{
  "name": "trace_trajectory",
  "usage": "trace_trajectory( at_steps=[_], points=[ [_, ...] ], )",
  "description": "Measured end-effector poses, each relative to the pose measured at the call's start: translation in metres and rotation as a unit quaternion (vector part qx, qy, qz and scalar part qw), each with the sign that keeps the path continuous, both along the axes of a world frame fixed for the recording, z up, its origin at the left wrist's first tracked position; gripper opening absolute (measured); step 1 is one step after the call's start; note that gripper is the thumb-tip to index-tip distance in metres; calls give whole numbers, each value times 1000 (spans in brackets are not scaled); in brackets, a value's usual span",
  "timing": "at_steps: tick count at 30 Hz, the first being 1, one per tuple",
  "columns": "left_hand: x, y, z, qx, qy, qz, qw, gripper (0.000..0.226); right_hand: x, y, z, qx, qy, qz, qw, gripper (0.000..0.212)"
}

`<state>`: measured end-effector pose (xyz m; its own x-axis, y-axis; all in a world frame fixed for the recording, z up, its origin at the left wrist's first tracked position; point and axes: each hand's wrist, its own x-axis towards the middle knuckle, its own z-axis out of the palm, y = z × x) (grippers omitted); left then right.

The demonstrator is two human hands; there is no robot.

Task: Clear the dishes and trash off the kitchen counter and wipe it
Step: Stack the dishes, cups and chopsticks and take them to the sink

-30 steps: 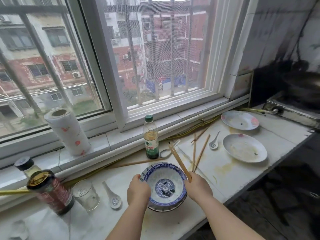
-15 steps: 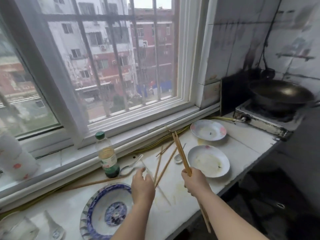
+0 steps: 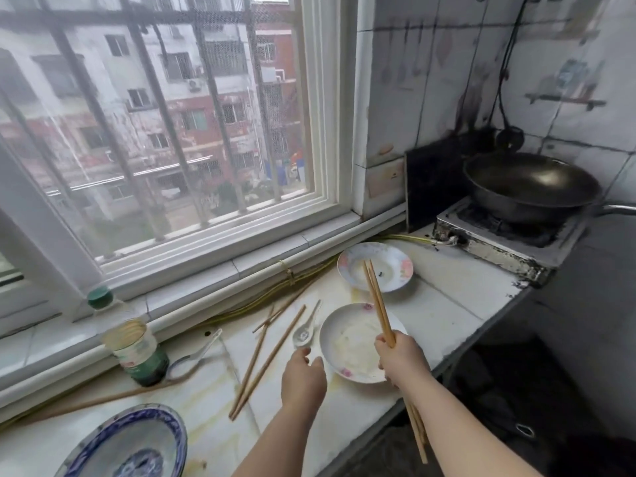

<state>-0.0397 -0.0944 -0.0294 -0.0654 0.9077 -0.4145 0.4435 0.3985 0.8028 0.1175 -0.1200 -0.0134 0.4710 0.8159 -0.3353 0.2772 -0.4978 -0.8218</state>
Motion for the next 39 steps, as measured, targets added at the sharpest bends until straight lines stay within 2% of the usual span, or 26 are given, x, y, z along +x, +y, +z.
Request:
trace_trajectory(
  at_steps=[4,7,11,14,17,21,29,34,39],
  points=[
    [0,22,-9,-42,8,-7,999,50,7,12,-2,-9,5,-15,1000,16],
    [5,40,-14,-75,-22,-12,997,56,19,24,1,-14,5,-39,999,18],
    [17,59,-22,-93,-8,-60,994,58,35,48,5,-11,-3,-77,997,18],
    [20,67,-31,-116,6,-73,991,46,37,59,1,-14,7,-86,996,18],
    [23,71,-37,-110,31,-89,989,36,40,67,-4,-22,13,-86,996,18],
    [22,86,-38,-68,76,-91,991,38,53,84,-7,-18,20,-100,995,18],
    [14,101,-17,-7,101,22,995,22,87,122,-34,-24,-1,-125,992,21],
    [7,94,-14,6,59,137,989,39,95,136,-51,-26,59,-165,984,25],
    [1,83,-21,-1,48,208,977,46,92,155,-52,-15,123,-186,975,21]
  ],
)
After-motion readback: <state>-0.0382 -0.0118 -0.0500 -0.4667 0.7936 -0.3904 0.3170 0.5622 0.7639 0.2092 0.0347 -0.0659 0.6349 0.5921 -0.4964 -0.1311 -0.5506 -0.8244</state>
